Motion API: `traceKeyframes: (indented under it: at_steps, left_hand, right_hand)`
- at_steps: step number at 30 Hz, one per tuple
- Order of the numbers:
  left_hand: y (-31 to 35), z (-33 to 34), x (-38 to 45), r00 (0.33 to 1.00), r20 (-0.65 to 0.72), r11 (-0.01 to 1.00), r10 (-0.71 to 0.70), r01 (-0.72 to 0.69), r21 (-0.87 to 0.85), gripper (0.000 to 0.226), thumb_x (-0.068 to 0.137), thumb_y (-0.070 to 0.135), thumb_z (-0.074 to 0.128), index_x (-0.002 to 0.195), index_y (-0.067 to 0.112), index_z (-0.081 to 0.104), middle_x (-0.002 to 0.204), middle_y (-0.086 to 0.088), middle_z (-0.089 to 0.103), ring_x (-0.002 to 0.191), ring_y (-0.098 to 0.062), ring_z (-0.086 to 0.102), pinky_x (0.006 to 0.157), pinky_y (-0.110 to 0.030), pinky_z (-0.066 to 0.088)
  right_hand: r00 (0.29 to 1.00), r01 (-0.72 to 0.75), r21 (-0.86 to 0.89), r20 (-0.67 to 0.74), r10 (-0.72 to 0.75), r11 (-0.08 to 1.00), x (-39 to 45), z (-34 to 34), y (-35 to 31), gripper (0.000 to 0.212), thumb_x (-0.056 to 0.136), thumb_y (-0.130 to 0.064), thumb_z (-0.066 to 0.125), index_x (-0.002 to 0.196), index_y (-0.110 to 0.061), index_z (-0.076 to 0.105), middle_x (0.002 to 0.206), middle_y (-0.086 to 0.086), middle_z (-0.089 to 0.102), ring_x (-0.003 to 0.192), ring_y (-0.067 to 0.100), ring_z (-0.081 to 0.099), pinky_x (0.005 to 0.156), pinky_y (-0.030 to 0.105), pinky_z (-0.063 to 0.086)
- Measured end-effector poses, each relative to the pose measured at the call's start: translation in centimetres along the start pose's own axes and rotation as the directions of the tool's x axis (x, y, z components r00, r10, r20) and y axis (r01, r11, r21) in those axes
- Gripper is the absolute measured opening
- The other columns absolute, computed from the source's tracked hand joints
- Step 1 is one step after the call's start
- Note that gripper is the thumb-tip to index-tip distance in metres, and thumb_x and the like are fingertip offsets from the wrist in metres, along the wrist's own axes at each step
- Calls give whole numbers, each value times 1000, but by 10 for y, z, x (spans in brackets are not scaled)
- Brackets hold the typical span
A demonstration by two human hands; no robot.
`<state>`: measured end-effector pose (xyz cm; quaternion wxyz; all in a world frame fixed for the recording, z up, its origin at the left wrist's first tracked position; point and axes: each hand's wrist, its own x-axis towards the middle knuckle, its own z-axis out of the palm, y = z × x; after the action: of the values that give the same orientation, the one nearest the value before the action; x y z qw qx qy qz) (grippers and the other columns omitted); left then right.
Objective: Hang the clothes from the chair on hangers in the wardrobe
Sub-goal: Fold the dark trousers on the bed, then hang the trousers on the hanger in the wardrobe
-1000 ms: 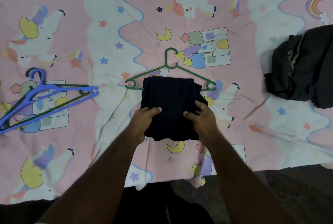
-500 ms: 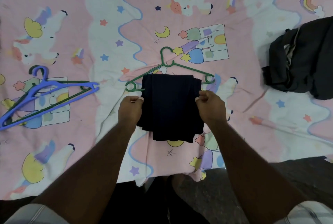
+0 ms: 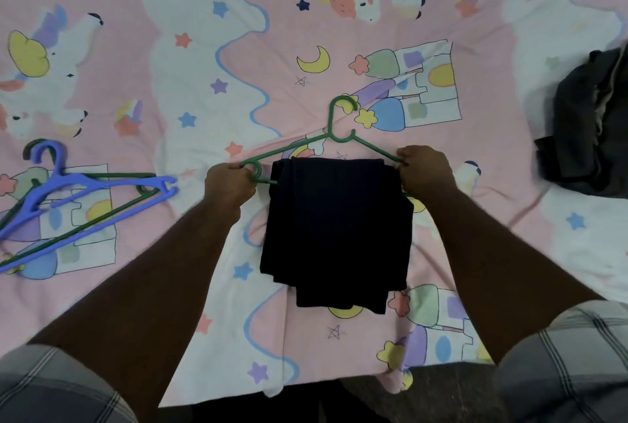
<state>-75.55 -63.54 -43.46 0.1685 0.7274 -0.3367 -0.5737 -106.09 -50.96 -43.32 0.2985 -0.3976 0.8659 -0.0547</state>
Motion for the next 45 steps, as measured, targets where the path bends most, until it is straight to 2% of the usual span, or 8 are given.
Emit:
traceKeyframes:
  at_steps: [2,6,10,14,24,36,41,45]
  left_hand:
    - [8,2,8,1000,-5,1000,-19,19,24,14,86,-1,68,82,11,71,88,-15,66,79,-29,68,77,-37,61]
    - [18,5,20,996,74,998,-46,44,34,17,92,-5,61,88,11,67,90,-12,66,80,-23,66,69,-34,60]
    - [23,0,21,992,118,999,-38,34,32,17,95,-3,60,87,9,67,92,-11,65,80,-20,67,69,-34,59]
    - [33,-9,7,988,152,999,32,-27,-36,14,99,1,56,99,7,68,92,-9,65,82,-19,67,79,-37,59]
    - [74,-41,-59,957,209,967,199,-156,-203,14,99,2,57,107,8,67,92,-7,65,85,-19,68,83,-34,59]
    - [112,-76,-131,909,148,896,389,-337,-288,15,101,8,56,106,13,69,93,-10,67,87,-17,68,86,-34,58]
    - [145,-94,-171,880,107,845,463,-402,-352,17,102,7,54,103,14,69,87,-5,71,85,-15,70,84,-32,58]
    - [180,-113,-199,851,81,799,518,-449,-400,16,101,6,55,105,12,69,89,-4,73,89,-17,70,90,-36,57]
  right_hand:
    - [1000,-15,3,21,15,1000,7,-2,2,32,96,-15,59,126,-10,68,124,13,67,113,34,60,96,32,45]
    - [989,-64,8,137,62,998,14,-14,17,25,94,-18,63,115,-9,73,109,12,70,101,32,62,88,33,47]
    - [981,-142,199,156,112,970,9,-20,33,19,89,-6,65,104,-8,76,80,5,65,79,29,60,87,44,56]
    - [994,-108,340,27,105,934,-5,-31,32,21,89,-8,68,107,-14,76,85,4,71,81,29,65,88,51,57]
    - [981,74,466,-192,19,882,-49,-91,14,25,91,-6,64,110,-19,75,86,-3,71,77,19,61,81,31,50]
    - [918,266,469,-389,-74,842,-108,-158,-17,24,93,-10,64,113,-16,75,97,-1,71,84,17,63,78,32,52]
    - [883,362,452,-447,-144,815,-128,-208,-43,23,91,-10,67,111,-16,76,103,0,74,92,18,66,88,32,52]
    - [859,435,400,-454,-238,807,-142,-257,-68,26,92,-5,64,113,-17,75,101,-1,74,94,17,67,84,24,50]
